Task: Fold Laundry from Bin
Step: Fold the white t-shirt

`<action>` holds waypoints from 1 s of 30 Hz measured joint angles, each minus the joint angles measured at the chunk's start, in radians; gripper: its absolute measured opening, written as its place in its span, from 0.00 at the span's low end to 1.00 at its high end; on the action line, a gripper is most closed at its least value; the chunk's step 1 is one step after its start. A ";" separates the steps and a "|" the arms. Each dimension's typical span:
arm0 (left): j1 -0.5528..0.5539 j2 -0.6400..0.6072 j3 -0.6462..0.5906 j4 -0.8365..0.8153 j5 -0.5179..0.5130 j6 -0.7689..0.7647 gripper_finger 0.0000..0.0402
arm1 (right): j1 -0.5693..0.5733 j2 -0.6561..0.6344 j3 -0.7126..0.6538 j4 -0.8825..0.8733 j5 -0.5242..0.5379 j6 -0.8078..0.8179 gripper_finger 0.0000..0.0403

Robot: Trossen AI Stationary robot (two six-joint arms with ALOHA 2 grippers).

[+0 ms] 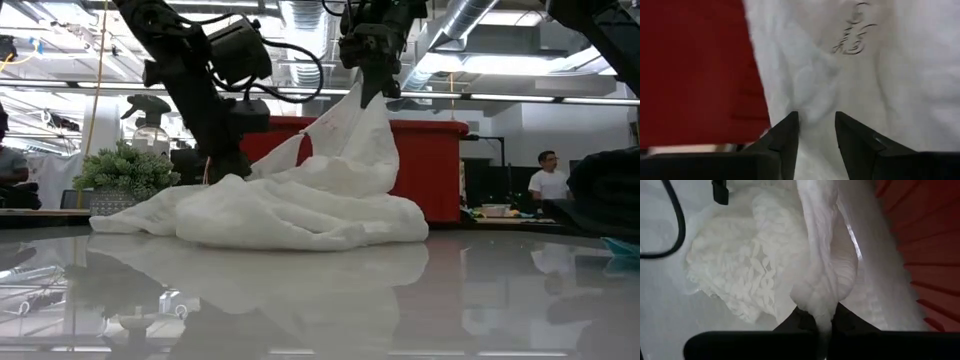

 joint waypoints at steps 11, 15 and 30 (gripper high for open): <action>0.100 -0.088 0.000 -0.025 0.228 -0.068 0.00 | 0.000 0.000 0.000 -0.007 0.000 0.000 0.09; 0.100 -0.154 0.000 -0.033 0.219 -0.064 0.00 | 0.000 0.000 0.000 -0.009 0.000 -0.003 0.08; 0.113 -0.551 0.129 -0.255 0.170 -0.041 0.00 | 0.000 -0.028 -0.001 -0.053 0.000 -0.018 0.08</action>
